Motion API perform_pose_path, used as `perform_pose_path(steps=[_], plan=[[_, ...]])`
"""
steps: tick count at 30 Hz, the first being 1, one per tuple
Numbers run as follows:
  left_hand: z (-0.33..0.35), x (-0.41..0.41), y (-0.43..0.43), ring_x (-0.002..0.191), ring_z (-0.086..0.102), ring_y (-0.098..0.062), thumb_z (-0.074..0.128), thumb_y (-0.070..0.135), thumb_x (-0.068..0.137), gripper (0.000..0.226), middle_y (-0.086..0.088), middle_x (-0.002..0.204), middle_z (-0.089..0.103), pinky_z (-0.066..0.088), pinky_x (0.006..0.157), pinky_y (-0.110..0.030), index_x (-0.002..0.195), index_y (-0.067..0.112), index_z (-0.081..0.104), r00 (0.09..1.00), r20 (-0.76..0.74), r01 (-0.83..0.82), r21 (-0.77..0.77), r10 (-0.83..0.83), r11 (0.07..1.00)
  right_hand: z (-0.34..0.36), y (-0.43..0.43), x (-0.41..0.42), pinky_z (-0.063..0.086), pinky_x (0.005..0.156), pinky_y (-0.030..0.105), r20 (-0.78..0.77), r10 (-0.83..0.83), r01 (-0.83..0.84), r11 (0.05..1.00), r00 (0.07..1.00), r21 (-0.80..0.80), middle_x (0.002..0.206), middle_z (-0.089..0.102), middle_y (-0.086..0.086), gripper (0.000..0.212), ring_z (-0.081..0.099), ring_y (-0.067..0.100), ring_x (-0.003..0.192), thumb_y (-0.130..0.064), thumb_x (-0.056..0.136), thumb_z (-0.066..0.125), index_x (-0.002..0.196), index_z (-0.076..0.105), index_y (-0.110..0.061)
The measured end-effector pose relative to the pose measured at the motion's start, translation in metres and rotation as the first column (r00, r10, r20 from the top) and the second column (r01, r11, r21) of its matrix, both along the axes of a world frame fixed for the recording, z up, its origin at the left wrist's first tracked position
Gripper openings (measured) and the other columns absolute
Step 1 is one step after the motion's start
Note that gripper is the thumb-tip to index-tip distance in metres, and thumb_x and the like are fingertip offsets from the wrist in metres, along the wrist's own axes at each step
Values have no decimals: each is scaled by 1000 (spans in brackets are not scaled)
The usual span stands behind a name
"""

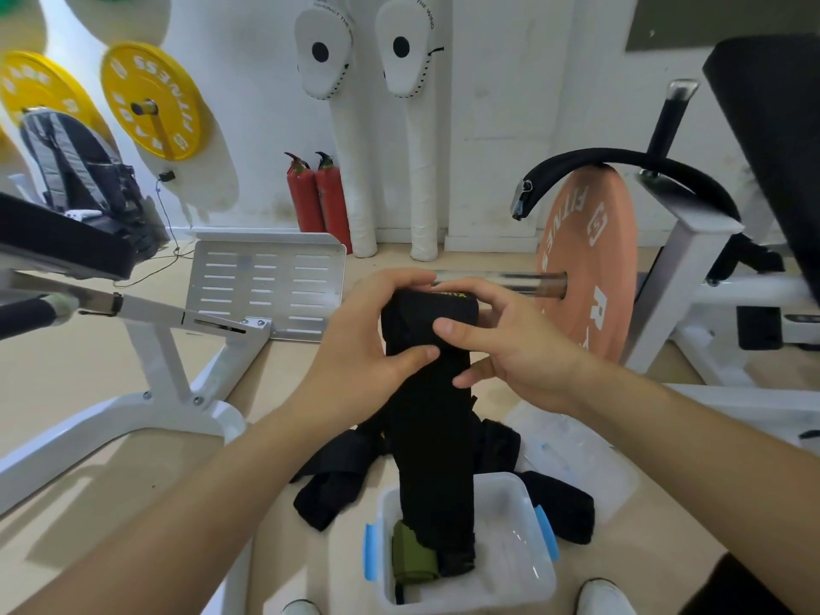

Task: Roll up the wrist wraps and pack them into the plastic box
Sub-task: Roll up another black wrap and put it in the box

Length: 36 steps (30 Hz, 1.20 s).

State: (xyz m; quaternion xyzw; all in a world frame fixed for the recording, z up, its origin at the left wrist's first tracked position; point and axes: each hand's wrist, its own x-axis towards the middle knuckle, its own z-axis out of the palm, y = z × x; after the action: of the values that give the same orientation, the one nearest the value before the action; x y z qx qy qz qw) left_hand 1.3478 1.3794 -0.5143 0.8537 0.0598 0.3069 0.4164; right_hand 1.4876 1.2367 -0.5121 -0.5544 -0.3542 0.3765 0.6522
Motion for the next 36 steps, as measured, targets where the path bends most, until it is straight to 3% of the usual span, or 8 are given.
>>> perform_pose_path(steps=[2, 4, 9, 14, 21, 28, 32, 36], plan=[[-1, 1, 0, 119, 57, -3, 86, 10, 78, 69, 23, 123, 60, 54, 92, -32, 135, 36, 55, 998, -22, -53, -10, 53, 999, 0, 1, 0, 61, 59, 33, -13, -30, 30, 999, 999, 22, 117, 65, 14, 43, 74, 25, 93, -9, 84, 75, 125, 64, -18], [1, 2, -1, 116, 61, -8, 86, 15, 79, 69, 14, 126, 60, 61, 84, -37, 136, 38, 53, 991, -110, -90, -179, 71, 980, -1, 2, 0, 62, 64, 34, 19, -67, 66, 996, 998, 60, 118, 63, 16, 41, 74, 28, 94, 0, 84, 75, 121, 66, -15], [12, -3, -2, 111, 69, -24, 76, 30, 90, 42, -7, 125, 68, 62, 72, -38, 129, 23, 63, 947, -291, -86, -646, -140, 759, -7, 4, 2, 62, 82, 40, 280, -150, 107, 981, 948, 163, 112, 67, 9, 44, 69, 26, 106, 9, 80, 78, 116, 67, -13], [19, -5, -3, 92, 76, -22, 70, 51, 82, 46, -5, 106, 71, 62, 73, -36, 118, 23, 73, 926, -313, -96, -734, -209, 673, -10, 7, -4, 59, 92, 43, 500, -155, 77, 982, 852, 174, 105, 70, -9, 49, 65, 17, 109, 12, 76, 78, 112, 66, -21], [14, -5, 5, 99, 75, -16, 70, 26, 93, 30, -3, 103, 77, 61, 77, -27, 119, 10, 73, 955, -210, -48, -807, -210, 588, -9, 6, -4, 62, 84, 46, 486, -61, 36, 997, 872, 61, 115, 65, -3, 54, 65, 20, 111, 8, 76, 81, 122, 62, -14], [12, -8, 14, 104, 75, -24, 84, 15, 76, 54, -12, 116, 71, 61, 87, -33, 125, 3, 63, 985, -102, 19, -729, -136, 684, 0, 0, 2, 60, 81, 48, -52, 118, -124, 982, 992, -144, 122, 67, 10, 47, 71, 26, 103, -31, 82, 71, 127, 65, -17], [4, -9, 16, 106, 71, -20, 93, 19, 71, 48, -2, 112, 72, 61, 90, -36, 114, 24, 70, 993, -112, -15, -368, -29, 930, 2, 0, -1, 60, 80, 44, -132, 139, -159, 975, 982, -155, 123, 65, 12, 48, 69, 28, 105, -38, 84, 66, 127, 67, -16], [-2, -7, 15, 110, 67, -14, 93, 24, 72, 50, 14, 109, 71, 62, 88, -41, 114, 33, 69, 999, -38, 3, -138, -8, 990, 1, 2, -1, 61, 72, 36, -176, 105, -125, 987, 979, -104, 119, 64, 10, 50, 68, 26, 105, -32, 83, 69, 128, 65, -13]])
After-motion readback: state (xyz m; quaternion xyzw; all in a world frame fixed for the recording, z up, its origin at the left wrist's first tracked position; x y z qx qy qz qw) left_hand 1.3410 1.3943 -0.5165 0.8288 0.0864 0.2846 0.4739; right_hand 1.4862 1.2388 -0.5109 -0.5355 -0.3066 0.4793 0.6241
